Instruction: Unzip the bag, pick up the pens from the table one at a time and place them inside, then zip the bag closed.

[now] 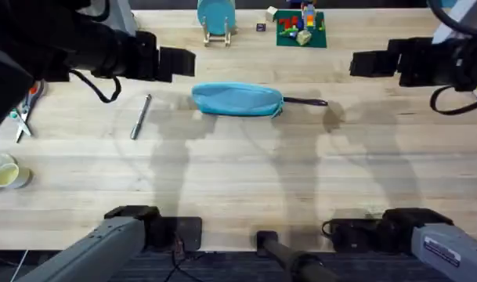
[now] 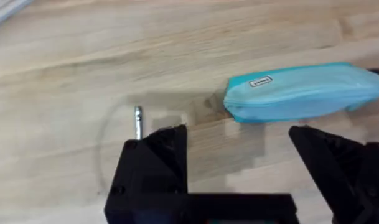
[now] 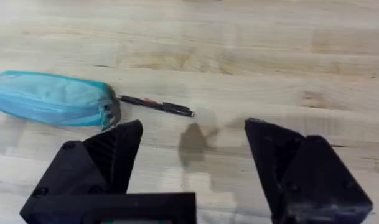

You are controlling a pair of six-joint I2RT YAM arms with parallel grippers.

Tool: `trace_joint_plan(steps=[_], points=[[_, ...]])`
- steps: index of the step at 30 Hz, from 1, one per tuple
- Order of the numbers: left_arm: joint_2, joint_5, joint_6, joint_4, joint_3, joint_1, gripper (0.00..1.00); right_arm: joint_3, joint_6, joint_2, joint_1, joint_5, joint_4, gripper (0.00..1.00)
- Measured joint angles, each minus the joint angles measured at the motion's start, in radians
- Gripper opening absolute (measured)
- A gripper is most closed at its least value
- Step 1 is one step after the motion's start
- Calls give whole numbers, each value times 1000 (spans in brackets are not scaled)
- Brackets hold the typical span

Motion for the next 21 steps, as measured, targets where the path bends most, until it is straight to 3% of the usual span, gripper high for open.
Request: trace_joint_plan(steps=[11, 21], points=[[0, 337, 415, 21, 0, 147, 991, 0, 0, 0, 0, 0, 0, 997], [76, 598, 788, 41, 0, 225, 992, 0, 0, 0, 0, 0, 0, 997]])
